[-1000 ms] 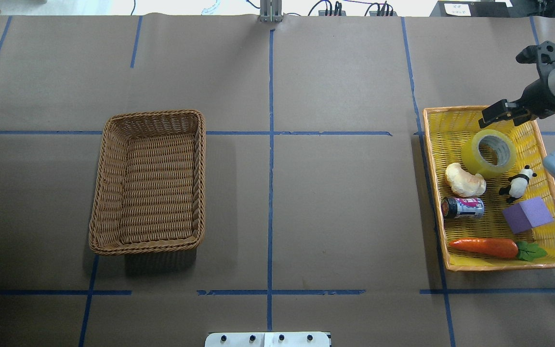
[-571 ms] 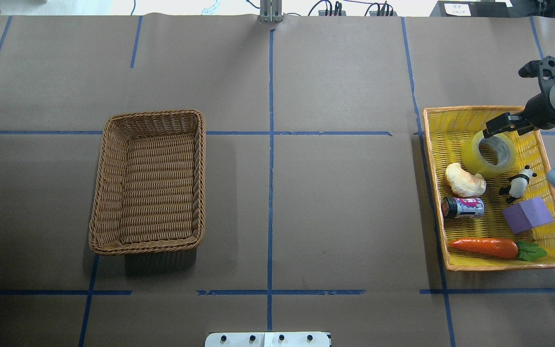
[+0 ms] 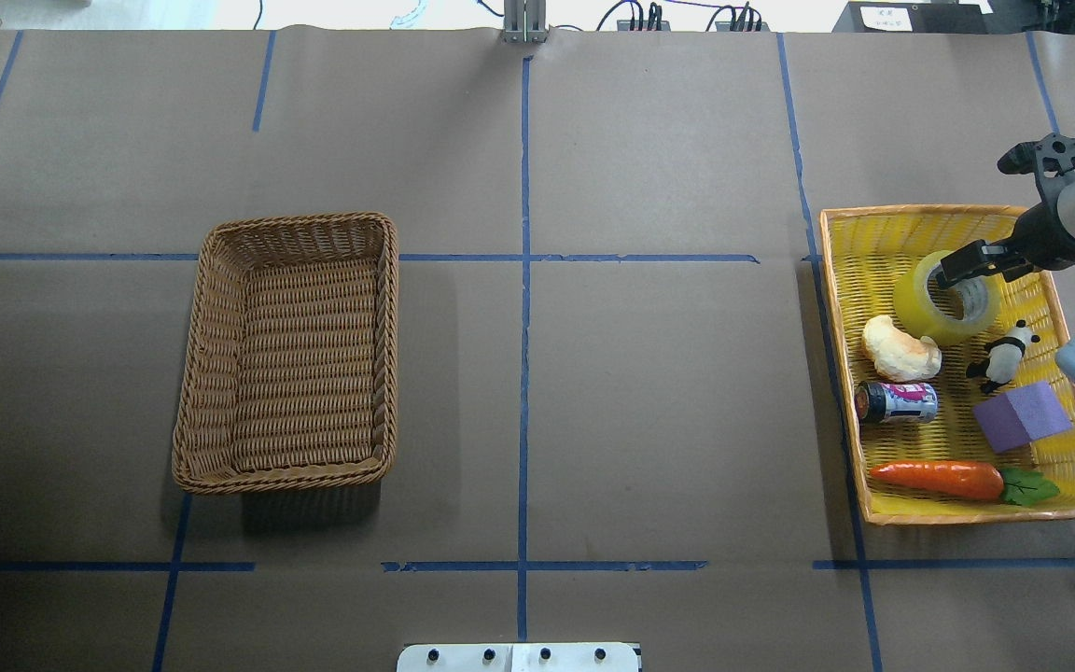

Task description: Move tape to another basket

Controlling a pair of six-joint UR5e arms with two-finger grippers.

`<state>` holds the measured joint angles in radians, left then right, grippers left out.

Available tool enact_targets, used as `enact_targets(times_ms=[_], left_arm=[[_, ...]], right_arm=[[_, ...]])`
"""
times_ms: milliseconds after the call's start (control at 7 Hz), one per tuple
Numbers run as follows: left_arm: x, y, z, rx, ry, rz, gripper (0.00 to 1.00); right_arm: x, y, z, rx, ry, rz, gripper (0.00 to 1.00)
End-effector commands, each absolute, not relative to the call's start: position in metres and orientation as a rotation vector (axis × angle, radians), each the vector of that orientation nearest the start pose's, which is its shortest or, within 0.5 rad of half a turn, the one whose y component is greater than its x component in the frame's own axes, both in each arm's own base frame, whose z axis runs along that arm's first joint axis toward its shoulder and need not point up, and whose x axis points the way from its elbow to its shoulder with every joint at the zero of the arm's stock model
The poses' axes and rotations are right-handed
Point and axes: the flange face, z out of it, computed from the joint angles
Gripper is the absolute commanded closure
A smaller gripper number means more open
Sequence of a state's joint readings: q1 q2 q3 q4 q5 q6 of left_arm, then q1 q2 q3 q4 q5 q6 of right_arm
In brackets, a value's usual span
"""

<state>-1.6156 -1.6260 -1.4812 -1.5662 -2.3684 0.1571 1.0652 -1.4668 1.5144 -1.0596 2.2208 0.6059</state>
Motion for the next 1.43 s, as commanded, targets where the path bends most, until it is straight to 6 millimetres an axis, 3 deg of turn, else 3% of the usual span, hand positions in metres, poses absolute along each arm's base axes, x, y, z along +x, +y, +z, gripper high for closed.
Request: enact_targets(times_ms=[0, 429, 571, 857, 1000, 1286], left_arm=[[-0.085, -0.509, 0.673, 0.044, 0.797, 0.091, 0.0], [-0.085, -0.509, 0.673, 0.044, 0.797, 0.091, 0.0], [-0.085, -0.509, 0.673, 0.045, 0.797, 0.091, 0.0], [-0.085, -0.509, 0.673, 0.046, 0.797, 0.093, 0.0], [-0.085, -0.509, 0.673, 0.046, 0.797, 0.093, 0.0], [-0.085, -0.509, 0.673, 0.046, 0.797, 0.093, 0.0]], right_arm=[[-0.212, -0.525, 0.584, 0.114, -0.818, -0.091, 0.0], [-0.209, -0.519, 0.595, 0.099, -0.808, -0.087, 0.0], [-0.209, -0.519, 0.597, 0.096, -0.805, -0.085, 0.07], [-0.206, -0.517, 0.602, 0.111, -0.781, -0.078, 0.74], [-0.207, -0.518, 0.6, 0.112, -0.785, -0.08, 0.97], [-0.208, -0.52, 0.597, 0.118, -0.785, -0.081, 1.0]])
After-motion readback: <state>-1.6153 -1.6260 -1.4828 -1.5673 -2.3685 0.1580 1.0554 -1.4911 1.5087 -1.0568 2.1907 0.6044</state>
